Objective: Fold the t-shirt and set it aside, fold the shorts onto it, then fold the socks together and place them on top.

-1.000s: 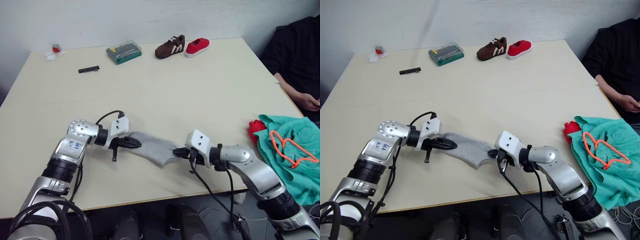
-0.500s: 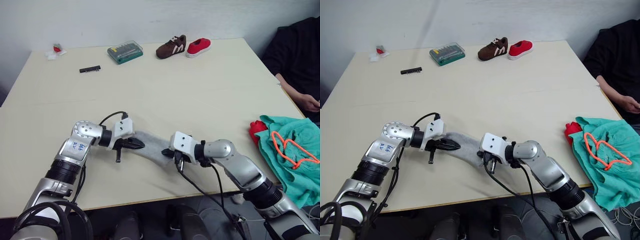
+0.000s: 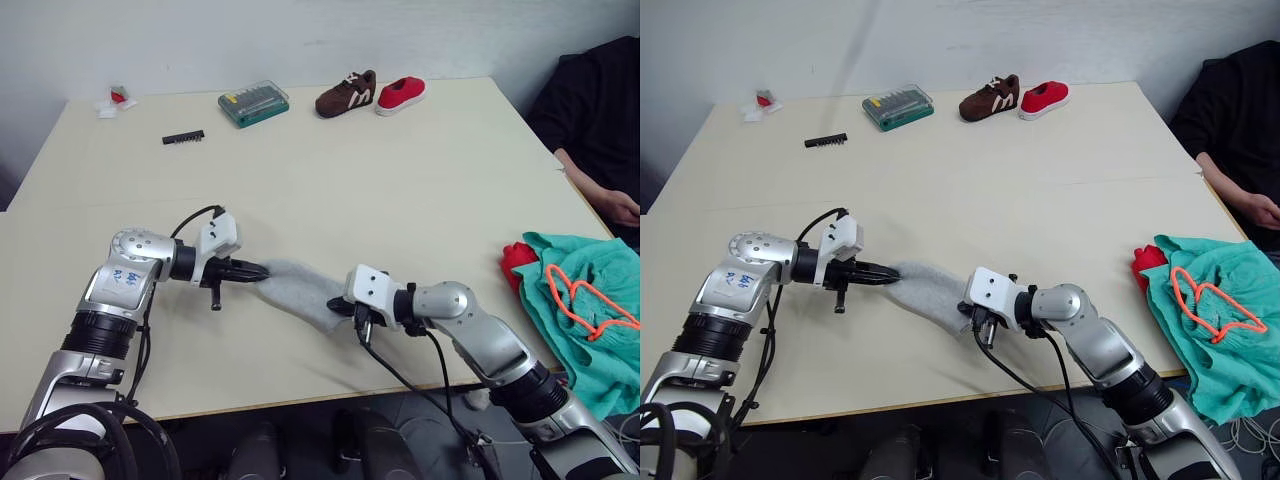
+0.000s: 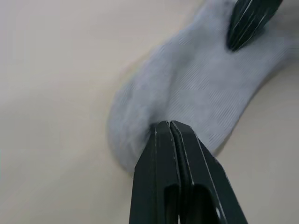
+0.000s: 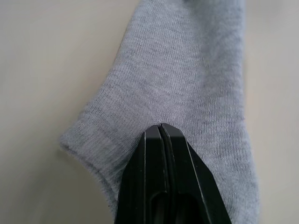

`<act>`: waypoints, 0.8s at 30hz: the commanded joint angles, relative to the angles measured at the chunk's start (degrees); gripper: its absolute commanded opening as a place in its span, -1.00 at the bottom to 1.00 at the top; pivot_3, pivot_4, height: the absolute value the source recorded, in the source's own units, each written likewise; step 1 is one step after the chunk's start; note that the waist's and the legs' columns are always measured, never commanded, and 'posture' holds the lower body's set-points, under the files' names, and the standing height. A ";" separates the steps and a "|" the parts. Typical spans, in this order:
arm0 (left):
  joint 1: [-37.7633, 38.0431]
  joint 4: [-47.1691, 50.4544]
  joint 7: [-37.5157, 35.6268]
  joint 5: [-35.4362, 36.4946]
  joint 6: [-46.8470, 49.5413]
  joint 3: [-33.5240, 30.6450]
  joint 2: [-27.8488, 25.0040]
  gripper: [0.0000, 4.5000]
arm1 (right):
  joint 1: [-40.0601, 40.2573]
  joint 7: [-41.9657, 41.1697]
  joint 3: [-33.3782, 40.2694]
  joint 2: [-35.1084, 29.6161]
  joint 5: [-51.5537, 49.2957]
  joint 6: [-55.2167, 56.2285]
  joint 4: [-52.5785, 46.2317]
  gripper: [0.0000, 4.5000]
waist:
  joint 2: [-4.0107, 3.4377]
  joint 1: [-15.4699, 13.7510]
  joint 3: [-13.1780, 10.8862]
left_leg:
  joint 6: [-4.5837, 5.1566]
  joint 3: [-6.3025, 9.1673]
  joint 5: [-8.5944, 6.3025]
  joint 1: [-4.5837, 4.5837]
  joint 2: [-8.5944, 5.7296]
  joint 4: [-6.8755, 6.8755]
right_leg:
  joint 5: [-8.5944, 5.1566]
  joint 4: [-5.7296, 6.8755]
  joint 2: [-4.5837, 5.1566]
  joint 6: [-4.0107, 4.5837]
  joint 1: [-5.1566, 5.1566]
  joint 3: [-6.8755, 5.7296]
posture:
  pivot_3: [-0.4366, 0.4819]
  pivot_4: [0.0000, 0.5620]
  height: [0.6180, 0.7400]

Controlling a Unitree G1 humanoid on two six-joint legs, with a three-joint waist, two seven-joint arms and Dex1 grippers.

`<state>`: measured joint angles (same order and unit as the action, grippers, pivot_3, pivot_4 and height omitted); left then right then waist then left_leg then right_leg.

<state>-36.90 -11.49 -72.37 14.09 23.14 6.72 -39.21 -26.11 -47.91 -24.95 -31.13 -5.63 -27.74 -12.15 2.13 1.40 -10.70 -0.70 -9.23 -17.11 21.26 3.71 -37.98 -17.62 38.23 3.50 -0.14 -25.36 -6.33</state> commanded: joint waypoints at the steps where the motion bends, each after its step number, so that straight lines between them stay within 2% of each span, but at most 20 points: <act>1: -0.89 6.17 1.38 2.59 3.94 0.11 1.90 -0.98 | 0.94 -0.08 0.83 -0.44 0.64 -1.99 0.17 -1.00 | 0.00 0.02 0.00 | 0.00 0.00 0.00 0.00 -0.01 -0.01 | 0.00 0.00 0.00 0.00 0.00 0.00 | -0.05 -0.47 1.00; 5: -0.95 5.87 3.46 0.46 3.45 2.03 3.40 -0.98 | 0.83 -0.08 1.13 -0.30 0.47 -2.67 -0.25 -1.00 | 0.00 0.08 0.00 | -0.02 0.00 0.01 -0.03 0.00 -0.01 | 0.00 0.03 -0.02 0.00 0.00 0.01 | -0.05 -0.47 1.00; 8: -2.32 -5.84 10.78 -10.64 -4.66 7.13 2.74 -0.98 | 0.66 0.02 1.42 -0.24 0.42 -3.09 -0.46 -1.00 | 0.00 0.08 0.00 | -0.02 -0.01 0.01 -0.04 0.00 0.00 | 0.00 0.01 -0.03 0.00 0.00 0.01 | -0.05 -0.47 1.00; 11: -3.29 -11.06 12.28 -12.00 -7.89 6.35 2.40 -0.98 | 0.66 0.03 1.46 -0.15 0.41 -3.28 -0.59 -1.00 | 0.05 0.14 0.03 | -0.02 0.00 0.01 -0.03 0.03 0.00 | 0.00 0.03 -0.03 0.00 0.00 -0.01 | -0.05 -0.47 1.00; 16: -3.10 -8.65 10.81 -7.10 -6.11 0.86 0.83 -0.98 | 0.83 -0.17 1.61 -0.19 0.24 -3.42 -0.71 -1.00 | 0.05 0.21 0.03 | -0.02 -0.01 0.00 -0.05 0.03 0.00 | 0.00 0.04 -0.03 0.00 0.00 0.00 | -0.05 -0.47 1.00; 22: 3.48 6.19 9.43 4.84 10.70 -9.52 -3.71 -0.98 | 1.16 -0.35 1.82 -0.08 -0.09 -3.26 -0.50 -1.00 | 0.05 0.24 0.03 | -0.04 0.00 -0.01 -0.02 0.04 0.01 | 0.00 0.04 -0.02 0.00 -0.03 0.00 | -0.05 -0.47 1.00; 24: 6.86 9.58 11.84 7.18 16.88 -12.71 -4.97 -0.82 | 1.28 -0.39 1.88 -0.02 -0.16 -3.17 -0.49 -1.00 | 0.04 0.27 0.03 | -0.04 -0.01 -0.01 -0.03 0.04 0.02 | 0.00 0.03 -0.02 0.00 -0.03 0.02 | -0.05 -0.47 1.00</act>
<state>-31.63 -5.49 -62.14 18.32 35.07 -2.69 -43.35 -25.79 -48.07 -23.84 -30.90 -5.93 -30.15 -13.12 2.16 1.67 -10.67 -0.75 -9.23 -17.12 21.21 3.75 -37.95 -17.62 38.27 3.48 -0.14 -25.39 -6.30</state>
